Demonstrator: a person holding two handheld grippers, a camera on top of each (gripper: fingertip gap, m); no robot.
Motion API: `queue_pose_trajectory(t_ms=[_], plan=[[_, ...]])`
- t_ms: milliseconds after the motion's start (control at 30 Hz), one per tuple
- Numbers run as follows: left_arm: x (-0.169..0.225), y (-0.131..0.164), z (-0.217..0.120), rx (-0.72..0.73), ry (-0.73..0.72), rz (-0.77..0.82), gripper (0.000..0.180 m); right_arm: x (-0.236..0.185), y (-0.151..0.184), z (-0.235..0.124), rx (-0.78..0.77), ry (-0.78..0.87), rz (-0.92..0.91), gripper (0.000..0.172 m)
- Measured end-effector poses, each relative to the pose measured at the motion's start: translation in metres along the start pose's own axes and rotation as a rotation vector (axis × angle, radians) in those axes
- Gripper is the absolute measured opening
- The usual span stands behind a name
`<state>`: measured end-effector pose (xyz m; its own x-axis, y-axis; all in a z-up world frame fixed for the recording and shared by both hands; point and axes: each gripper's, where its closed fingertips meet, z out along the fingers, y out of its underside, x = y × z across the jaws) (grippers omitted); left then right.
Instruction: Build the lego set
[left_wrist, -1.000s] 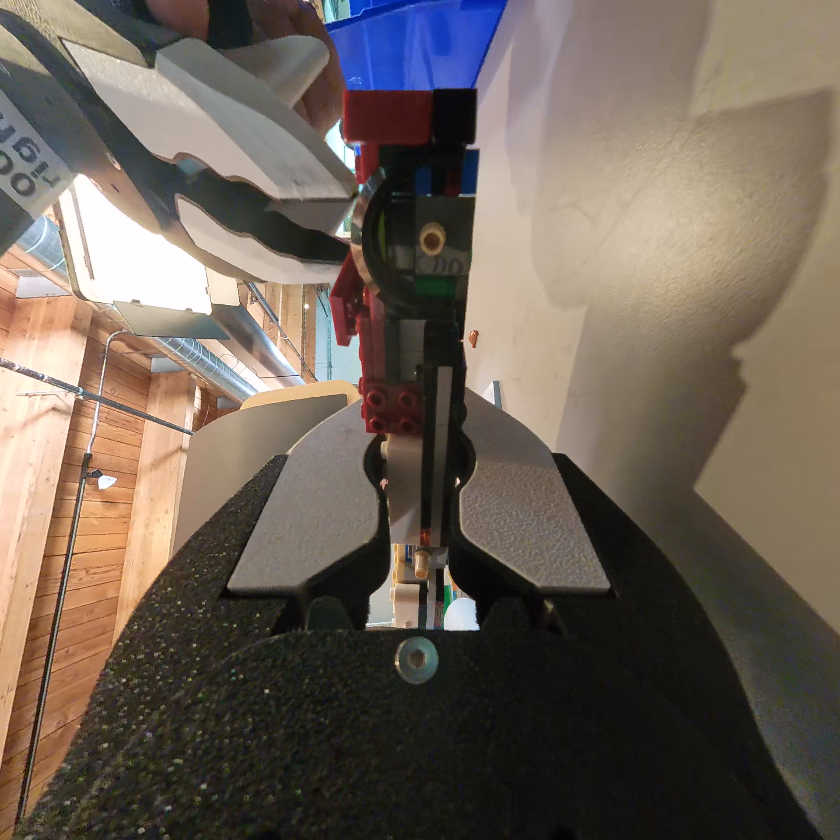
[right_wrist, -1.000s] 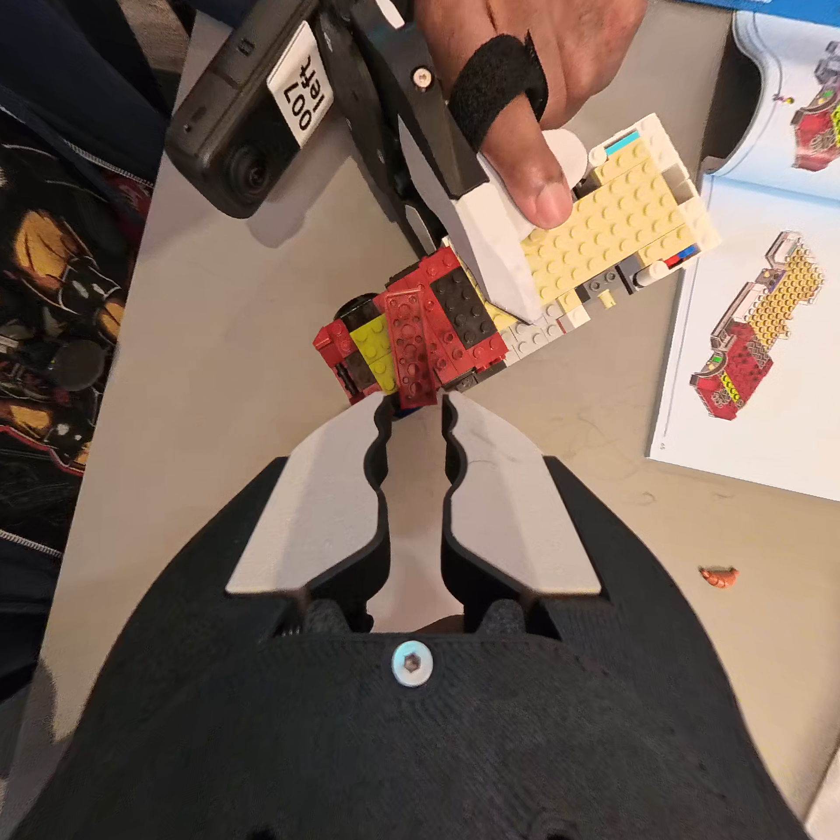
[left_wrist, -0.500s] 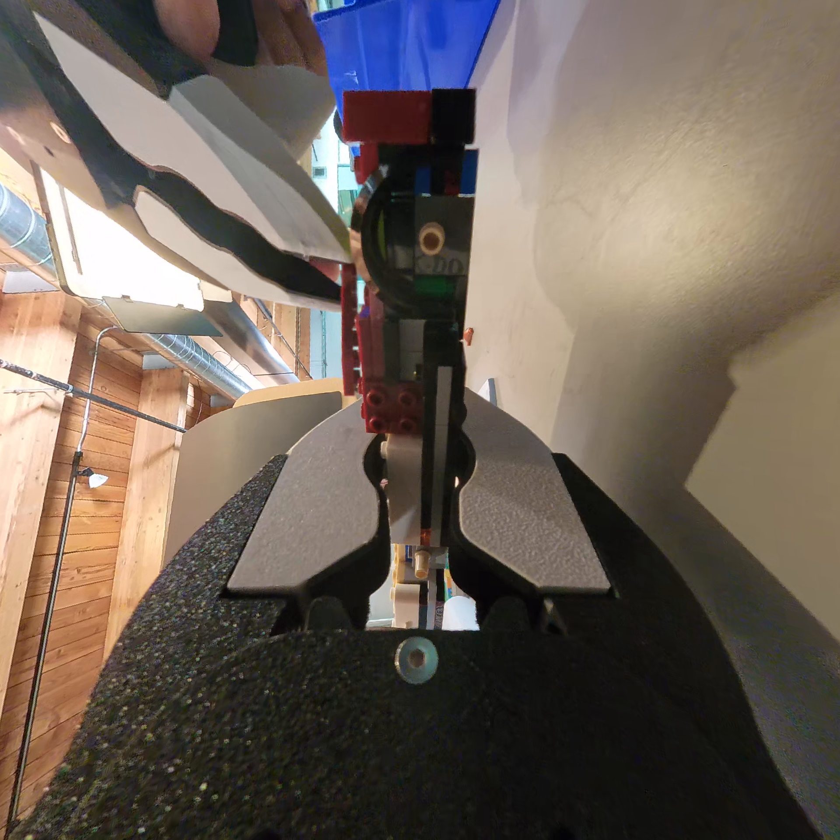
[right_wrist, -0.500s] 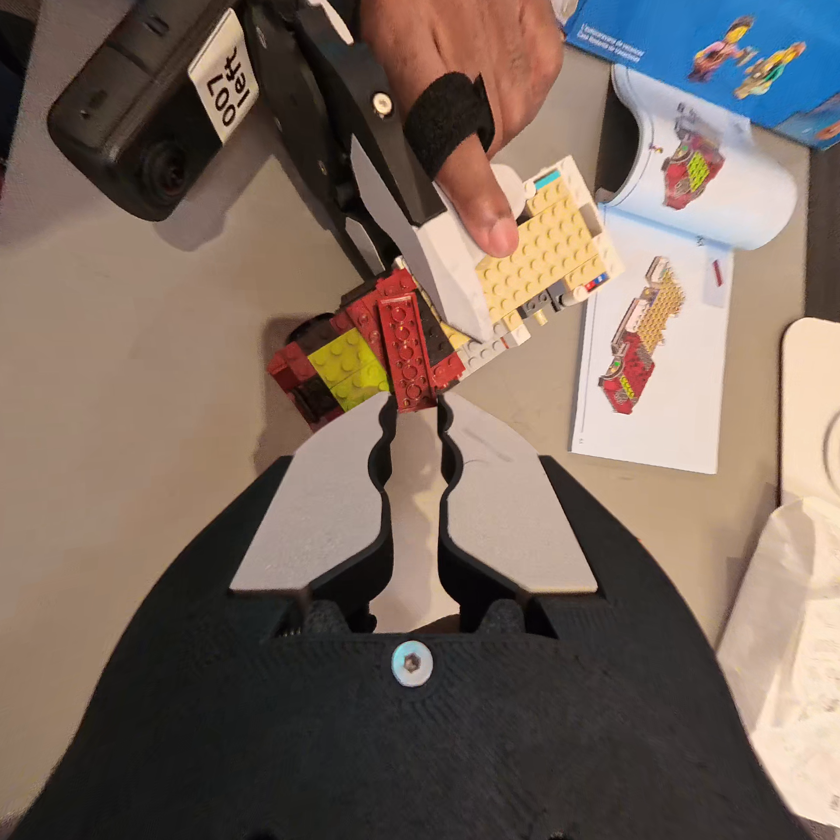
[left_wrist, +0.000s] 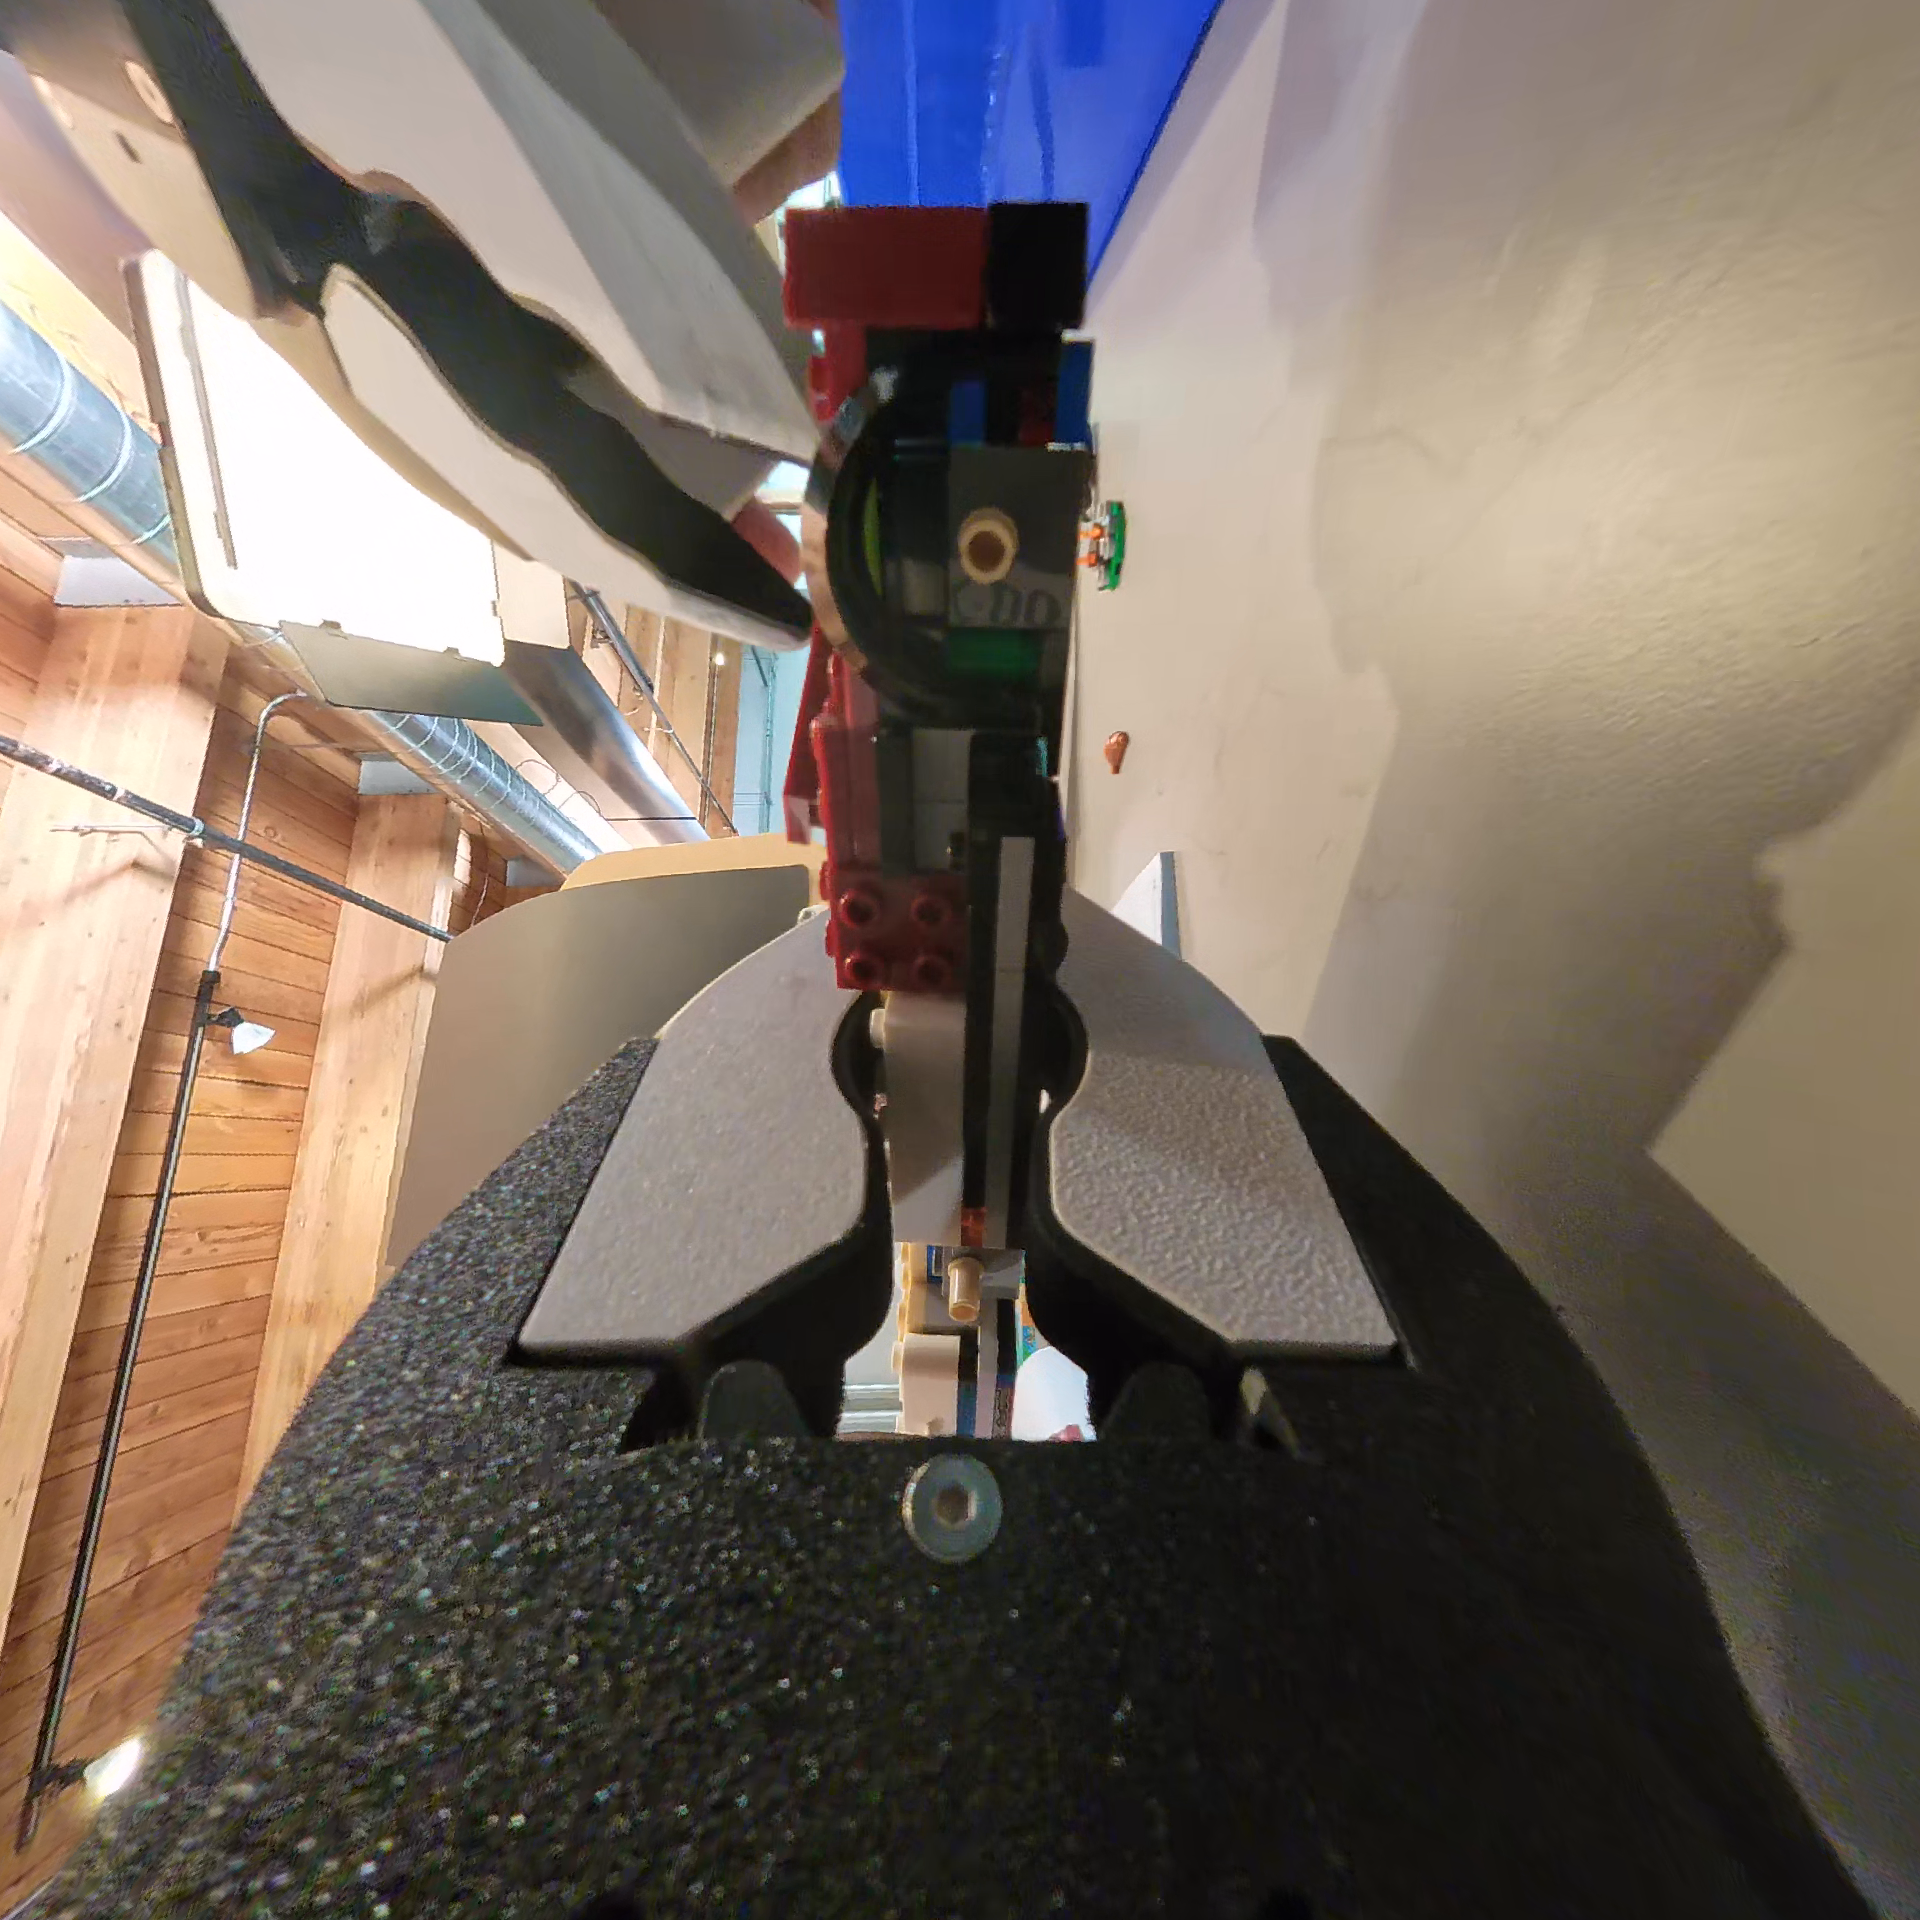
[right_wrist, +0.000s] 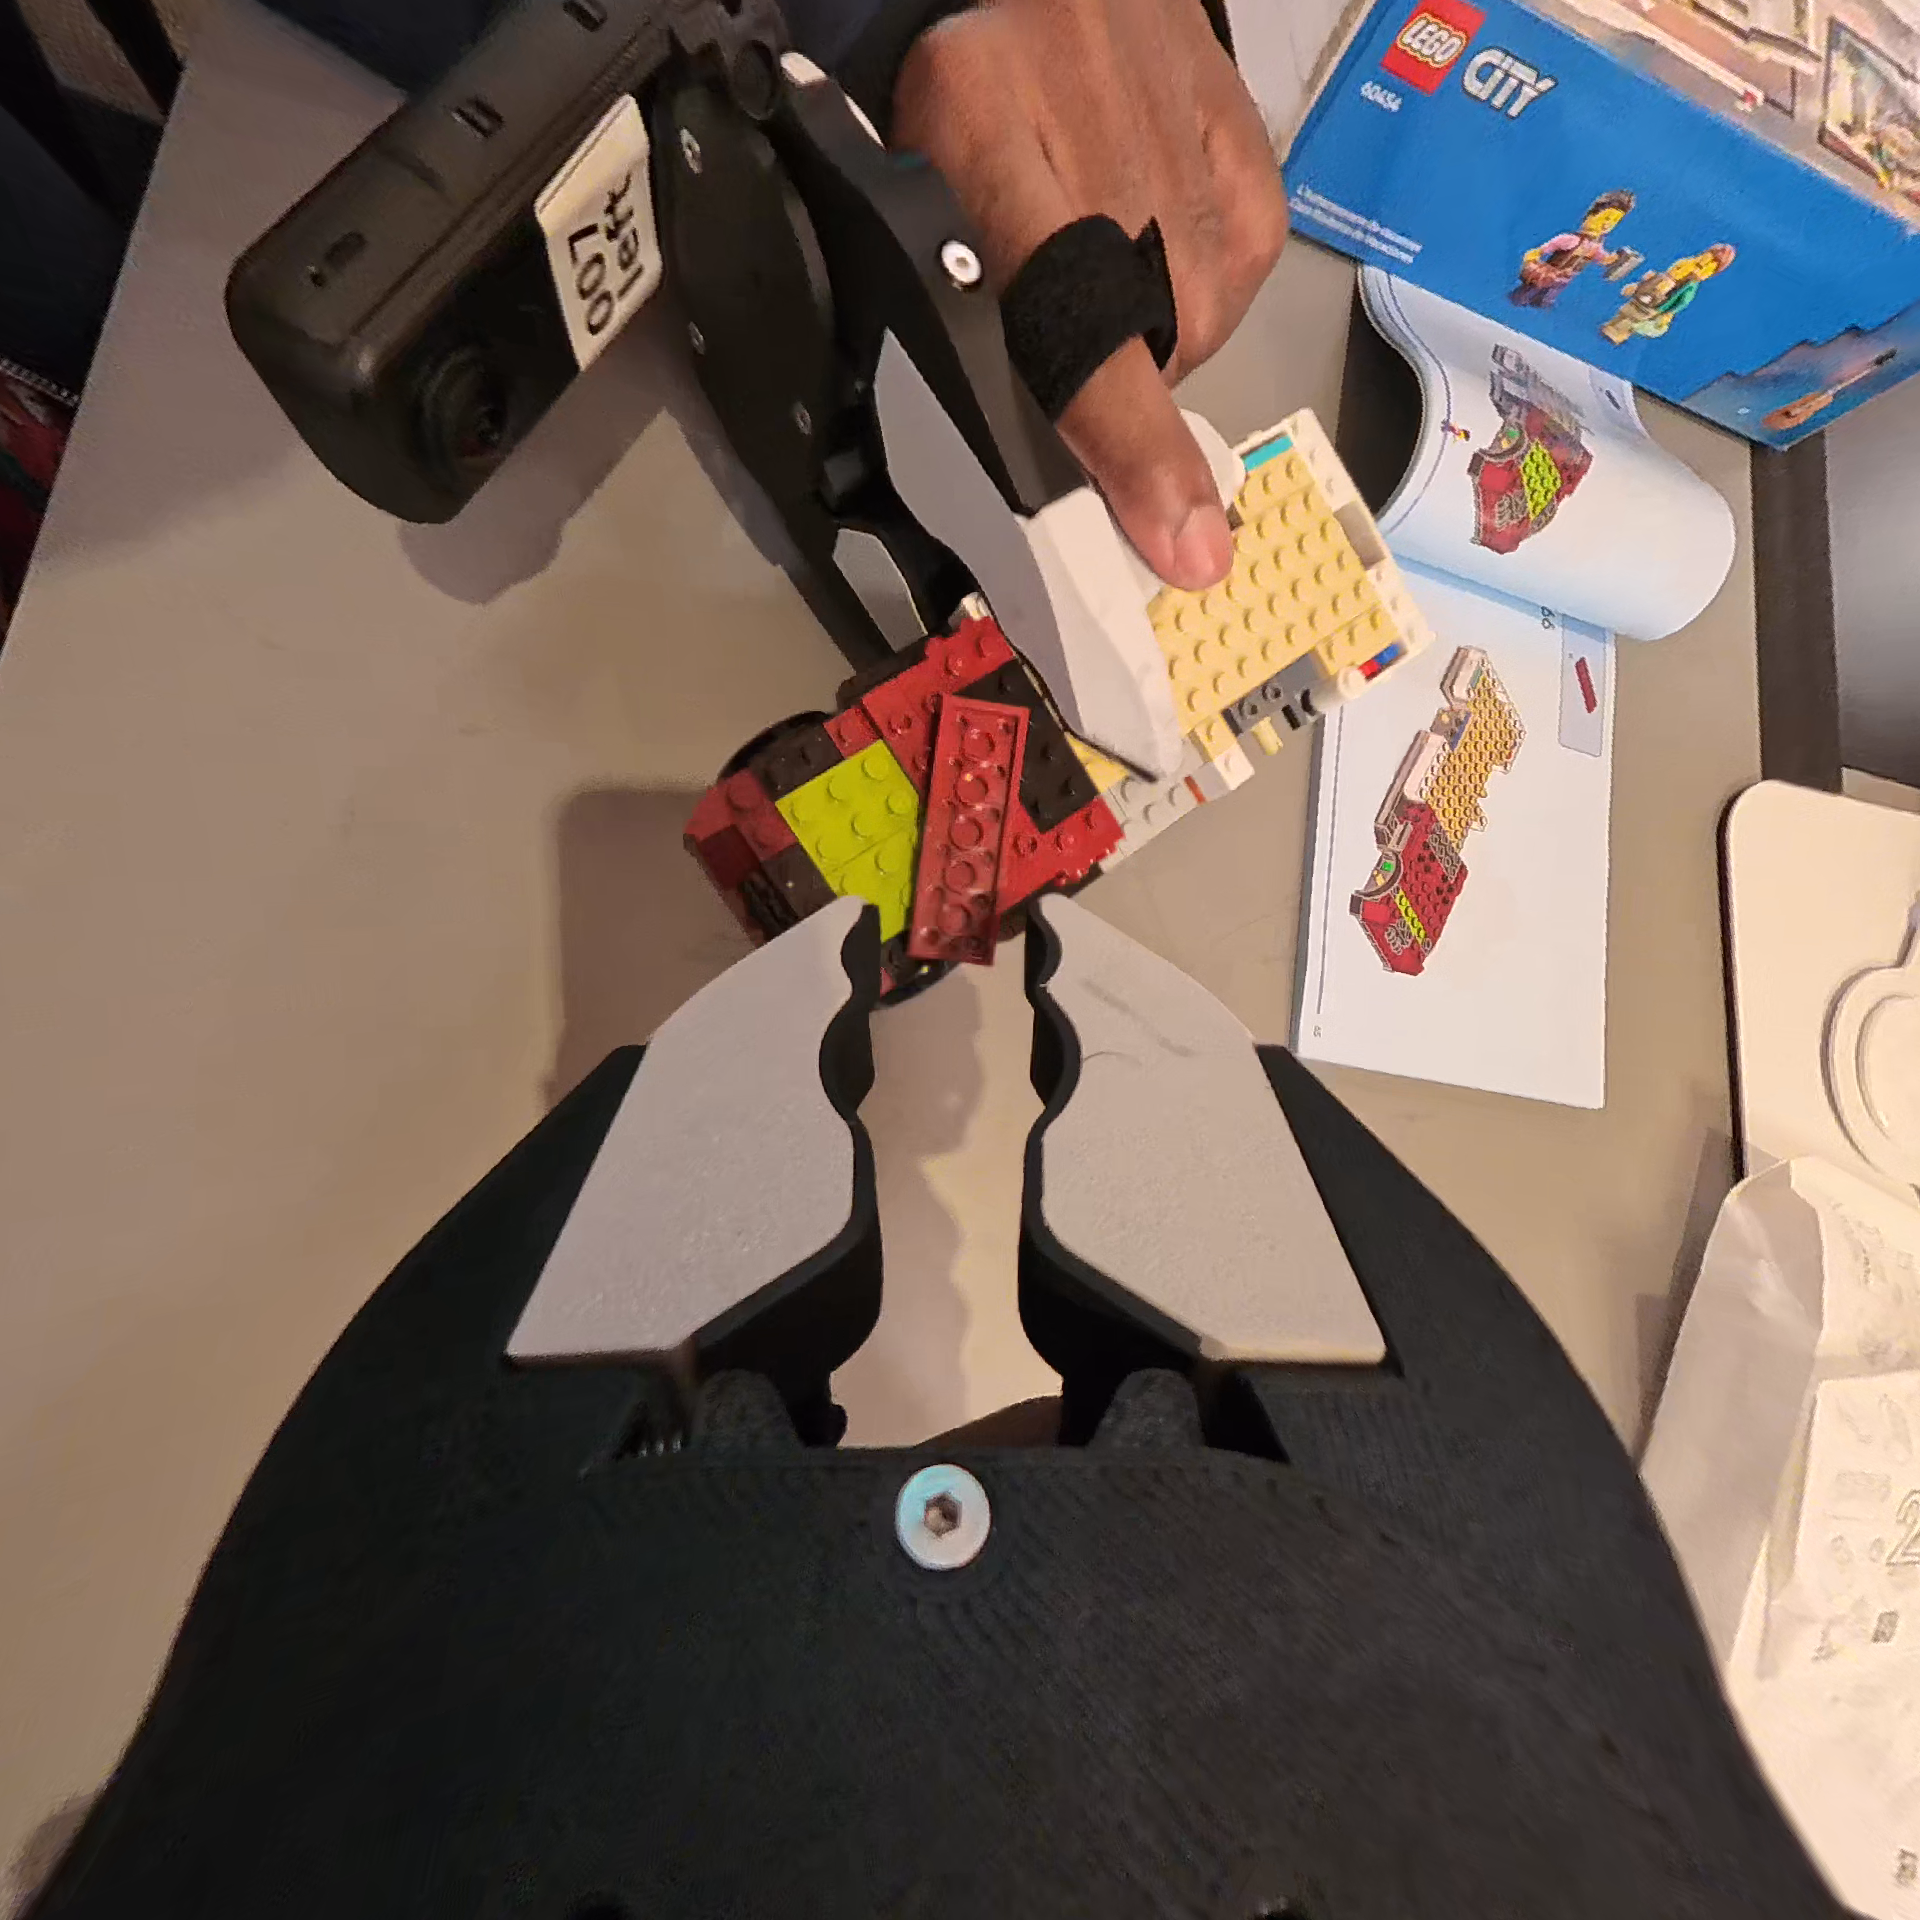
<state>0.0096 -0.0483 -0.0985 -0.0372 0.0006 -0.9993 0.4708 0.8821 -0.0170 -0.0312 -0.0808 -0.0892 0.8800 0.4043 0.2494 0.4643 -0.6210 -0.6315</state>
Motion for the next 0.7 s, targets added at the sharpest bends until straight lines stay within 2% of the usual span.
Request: queue_pose_trajectory(t_ms=[467,700], plan=[[0.001,-0.003,-0.006,0.007,0.0,0.015,0.025,0.005,0.002,-0.005,0.057,-0.144,0.291,0.022],[0.001,-0.003,-0.015,0.008,0.003,0.026,0.025,-0.001,0.005,0.005,-0.009,-0.175,0.285,0.017]])
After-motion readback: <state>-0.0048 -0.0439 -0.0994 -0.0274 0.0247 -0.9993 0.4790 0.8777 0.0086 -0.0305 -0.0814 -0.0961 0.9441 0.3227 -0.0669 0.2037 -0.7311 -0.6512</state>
